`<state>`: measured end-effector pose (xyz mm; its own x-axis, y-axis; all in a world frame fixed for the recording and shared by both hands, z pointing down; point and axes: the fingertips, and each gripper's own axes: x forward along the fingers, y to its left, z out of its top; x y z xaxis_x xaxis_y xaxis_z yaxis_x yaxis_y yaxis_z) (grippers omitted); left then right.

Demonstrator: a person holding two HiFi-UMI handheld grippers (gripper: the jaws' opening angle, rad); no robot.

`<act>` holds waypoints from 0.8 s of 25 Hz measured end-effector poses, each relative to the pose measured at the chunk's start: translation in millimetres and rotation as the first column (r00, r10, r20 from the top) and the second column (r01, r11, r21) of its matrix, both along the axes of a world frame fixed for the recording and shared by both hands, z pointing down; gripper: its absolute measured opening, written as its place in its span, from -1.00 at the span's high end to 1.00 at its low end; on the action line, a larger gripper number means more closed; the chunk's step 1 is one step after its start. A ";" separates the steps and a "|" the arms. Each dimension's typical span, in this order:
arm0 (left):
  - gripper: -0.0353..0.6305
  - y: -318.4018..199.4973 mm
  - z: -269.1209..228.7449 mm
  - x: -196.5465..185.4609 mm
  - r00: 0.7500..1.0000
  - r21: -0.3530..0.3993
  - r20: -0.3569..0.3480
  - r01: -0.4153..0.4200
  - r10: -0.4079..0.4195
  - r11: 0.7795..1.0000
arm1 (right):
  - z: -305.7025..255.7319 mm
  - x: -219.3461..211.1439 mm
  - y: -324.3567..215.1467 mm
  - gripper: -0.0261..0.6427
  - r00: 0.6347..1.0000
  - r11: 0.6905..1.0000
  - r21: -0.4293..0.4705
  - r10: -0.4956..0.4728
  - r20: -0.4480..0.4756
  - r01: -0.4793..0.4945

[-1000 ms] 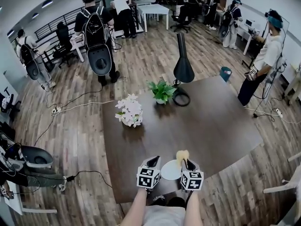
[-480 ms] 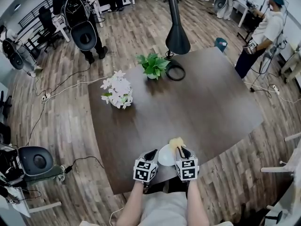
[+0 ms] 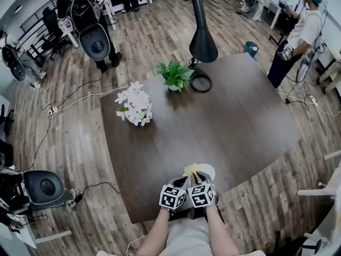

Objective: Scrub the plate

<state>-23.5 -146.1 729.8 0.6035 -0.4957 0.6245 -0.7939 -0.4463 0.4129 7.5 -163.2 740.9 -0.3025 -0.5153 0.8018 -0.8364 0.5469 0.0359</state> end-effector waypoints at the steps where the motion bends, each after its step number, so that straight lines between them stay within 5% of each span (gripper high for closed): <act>1: 0.89 0.5 1.4 2.5 1.000 0.000 0.003 -0.004 0.004 1.000 | 0.1 1.9 0.5 0.72 1.000 1.000 -0.008 0.003 0.004 -0.003; 20: 0.89 -6.1 1.8 8.7 0.998 0.002 0.034 -0.058 0.058 0.998 | -1.8 1.9 -13.5 0.72 0.999 0.998 -0.054 -0.027 0.030 0.028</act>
<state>-14.8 -152.2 731.6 0.6097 -0.4623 0.6438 -0.7803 -0.4929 0.3850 9.3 -176.7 739.2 -0.3399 -0.4626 0.8188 -0.8213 0.5702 -0.0188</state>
